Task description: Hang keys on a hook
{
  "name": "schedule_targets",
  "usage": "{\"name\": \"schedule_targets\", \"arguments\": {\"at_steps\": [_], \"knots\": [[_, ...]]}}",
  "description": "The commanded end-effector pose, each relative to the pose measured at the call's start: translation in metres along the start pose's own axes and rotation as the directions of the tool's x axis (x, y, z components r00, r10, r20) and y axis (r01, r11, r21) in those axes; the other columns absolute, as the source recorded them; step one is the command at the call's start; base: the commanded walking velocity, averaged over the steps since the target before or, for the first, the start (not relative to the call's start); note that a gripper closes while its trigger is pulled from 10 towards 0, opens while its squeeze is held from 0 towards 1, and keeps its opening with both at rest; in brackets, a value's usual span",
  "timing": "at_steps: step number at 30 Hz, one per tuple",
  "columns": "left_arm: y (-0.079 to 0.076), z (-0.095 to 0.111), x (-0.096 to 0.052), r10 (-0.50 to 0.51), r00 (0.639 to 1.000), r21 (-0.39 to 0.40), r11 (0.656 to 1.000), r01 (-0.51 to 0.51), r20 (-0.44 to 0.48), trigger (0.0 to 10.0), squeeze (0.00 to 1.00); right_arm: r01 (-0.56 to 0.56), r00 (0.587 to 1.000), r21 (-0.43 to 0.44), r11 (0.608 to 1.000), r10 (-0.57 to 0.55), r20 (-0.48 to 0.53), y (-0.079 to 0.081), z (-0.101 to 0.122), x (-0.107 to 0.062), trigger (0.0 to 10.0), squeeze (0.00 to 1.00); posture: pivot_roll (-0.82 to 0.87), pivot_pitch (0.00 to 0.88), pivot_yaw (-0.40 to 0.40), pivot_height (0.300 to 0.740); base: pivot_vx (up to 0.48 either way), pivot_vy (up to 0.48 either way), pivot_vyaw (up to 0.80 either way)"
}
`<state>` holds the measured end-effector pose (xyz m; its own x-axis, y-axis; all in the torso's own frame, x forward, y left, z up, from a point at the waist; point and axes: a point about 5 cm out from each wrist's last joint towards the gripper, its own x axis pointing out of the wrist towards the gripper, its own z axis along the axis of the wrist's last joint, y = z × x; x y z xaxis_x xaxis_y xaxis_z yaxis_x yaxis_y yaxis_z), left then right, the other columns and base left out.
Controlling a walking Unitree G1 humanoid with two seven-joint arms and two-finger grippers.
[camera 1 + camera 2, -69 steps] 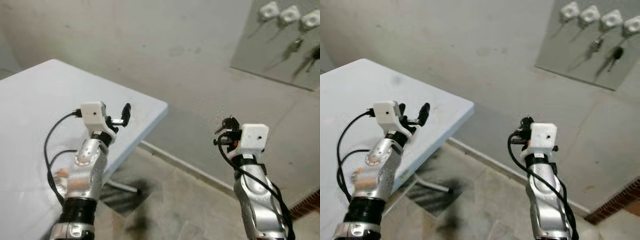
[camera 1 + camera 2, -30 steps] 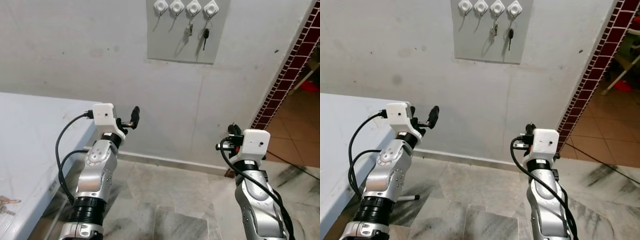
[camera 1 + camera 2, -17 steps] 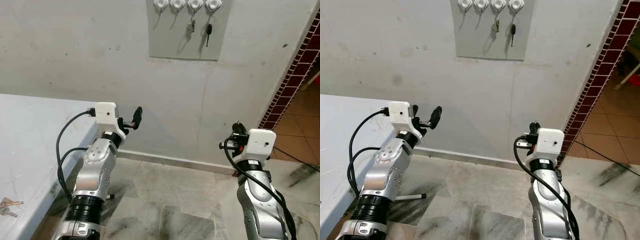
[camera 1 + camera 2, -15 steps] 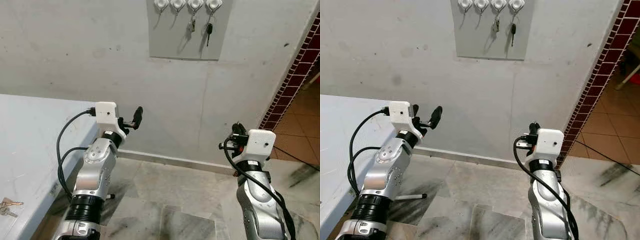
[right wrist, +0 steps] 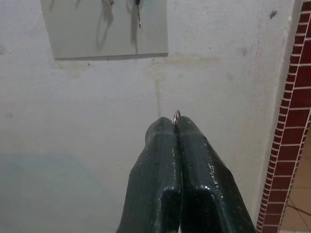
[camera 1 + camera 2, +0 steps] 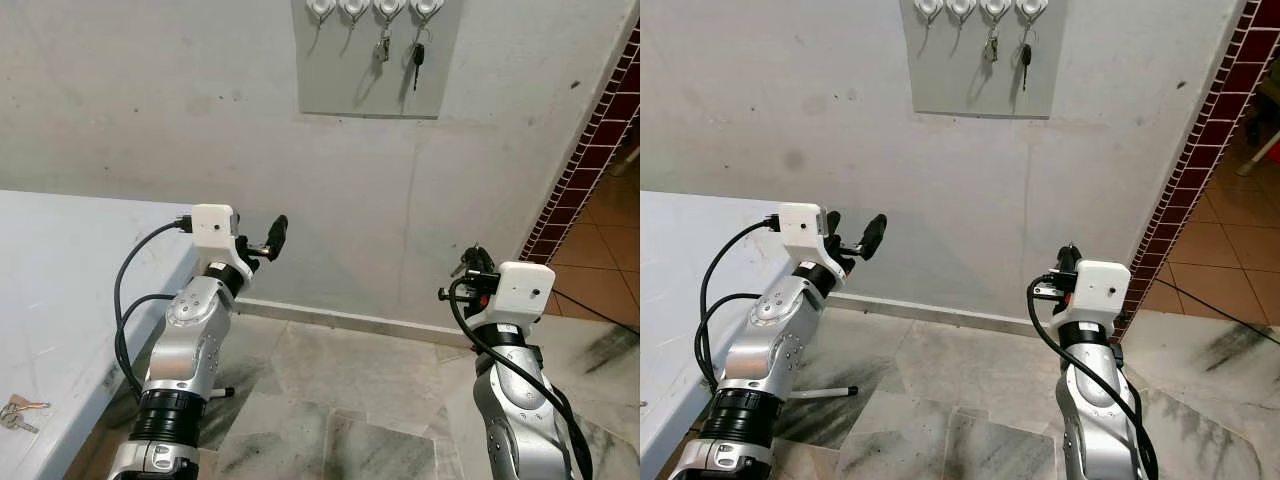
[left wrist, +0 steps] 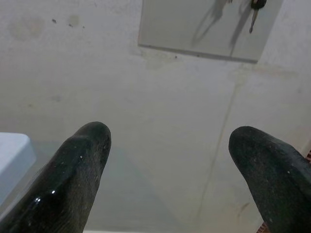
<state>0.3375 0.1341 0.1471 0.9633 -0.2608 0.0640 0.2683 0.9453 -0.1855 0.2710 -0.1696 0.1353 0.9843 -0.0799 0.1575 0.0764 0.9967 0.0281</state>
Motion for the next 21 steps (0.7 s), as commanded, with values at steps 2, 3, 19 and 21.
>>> {"name": "schedule_targets", "arguments": {"at_steps": [2,3,19,21], "knots": [[0.0087,0.0062,-0.0032,0.012,1.000,0.000,1.000,-0.012,0.014,10.0,0.00,-0.026,0.999,0.006,1.000,0.026,0.034,0.0046,0.0074,0.0022,10.0,0.00,0.12,0.049,0.063,0.740,0.124,0.000,0.00],[0.0093,0.0064,-0.0032,0.015,1.000,-0.002,1.000,-0.014,0.016,10.0,0.00,-0.030,0.999,0.005,1.000,0.029,0.034,0.0048,0.0075,0.0024,10.0,0.00,0.12,0.049,0.063,0.740,0.262,0.000,0.00],[0.0104,0.0066,-0.0049,0.033,0.999,-0.034,0.999,-0.032,0.019,10.0,0.00,-0.049,0.998,0.006,0.999,0.048,0.030,0.0054,0.0077,0.0034,10.0,0.00,0.13,0.053,0.049,0.740,0.356,0.000,0.00],[0.0104,0.0068,-0.0052,0.035,0.999,-0.034,0.999,-0.034,0.019,10.0,0.00,-0.052,0.998,0.006,0.999,0.052,0.028,0.0060,0.0078,0.0039,10.0,0.00,0.13,0.055,0.047,0.740,0.382,0.000,0.00]]}}
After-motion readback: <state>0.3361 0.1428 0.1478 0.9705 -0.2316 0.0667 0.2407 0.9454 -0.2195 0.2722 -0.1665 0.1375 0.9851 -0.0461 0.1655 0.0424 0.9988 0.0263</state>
